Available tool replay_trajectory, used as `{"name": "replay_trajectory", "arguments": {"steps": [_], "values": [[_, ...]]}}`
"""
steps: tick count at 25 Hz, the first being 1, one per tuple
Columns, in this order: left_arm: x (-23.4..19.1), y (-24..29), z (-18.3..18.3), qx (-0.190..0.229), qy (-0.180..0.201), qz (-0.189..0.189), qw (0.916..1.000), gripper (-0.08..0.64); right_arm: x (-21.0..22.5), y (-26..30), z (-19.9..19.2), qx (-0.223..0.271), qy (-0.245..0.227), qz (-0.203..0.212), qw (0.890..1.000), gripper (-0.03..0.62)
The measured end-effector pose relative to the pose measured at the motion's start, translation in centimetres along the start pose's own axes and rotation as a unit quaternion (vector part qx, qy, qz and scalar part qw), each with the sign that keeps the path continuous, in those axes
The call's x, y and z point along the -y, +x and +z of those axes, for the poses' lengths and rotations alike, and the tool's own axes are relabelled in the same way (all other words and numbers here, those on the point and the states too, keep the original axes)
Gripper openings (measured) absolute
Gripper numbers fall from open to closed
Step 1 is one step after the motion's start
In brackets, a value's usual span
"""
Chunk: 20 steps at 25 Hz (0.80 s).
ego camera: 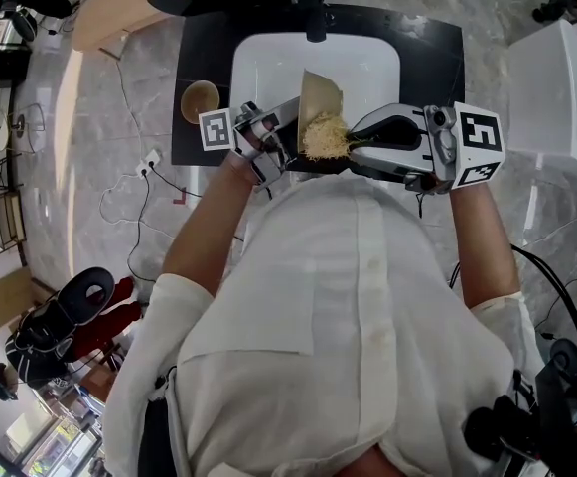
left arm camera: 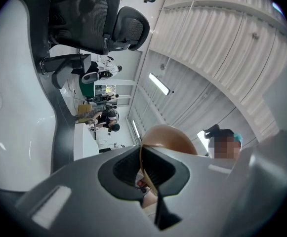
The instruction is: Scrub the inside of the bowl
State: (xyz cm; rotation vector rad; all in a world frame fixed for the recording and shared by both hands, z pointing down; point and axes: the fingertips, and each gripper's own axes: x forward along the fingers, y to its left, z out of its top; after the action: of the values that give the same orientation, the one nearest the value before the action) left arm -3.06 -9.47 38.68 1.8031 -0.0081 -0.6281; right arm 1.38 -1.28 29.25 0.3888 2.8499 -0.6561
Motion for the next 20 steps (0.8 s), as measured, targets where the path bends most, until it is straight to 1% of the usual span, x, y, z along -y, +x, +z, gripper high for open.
{"name": "replay_trajectory", "arguments": {"steps": [6,10,15,20], "values": [[0.6,0.1,1.2,0.023,-0.001,-0.008,0.9997,0.017,0.3,0.3,-1.5,-0.031,0.007,0.005,0.999,0.032],[1.0,0.1,1.8,0.032,-0.003,-0.023,0.9992,0.017,1.0,0.3,-3.1,-0.059,0.011,-0.004,0.998,0.032],[1.6,0.3,1.7,0.026,0.000,-0.029,0.9992,0.017,2.9,-0.2,-5.3,-0.104,0.015,-0.041,0.994,0.032],[1.2,0.5,1.2,0.009,0.002,-0.022,0.9997,0.018,4.6,-1.2,-5.8,-0.117,0.017,-0.070,0.991,0.032]]}}
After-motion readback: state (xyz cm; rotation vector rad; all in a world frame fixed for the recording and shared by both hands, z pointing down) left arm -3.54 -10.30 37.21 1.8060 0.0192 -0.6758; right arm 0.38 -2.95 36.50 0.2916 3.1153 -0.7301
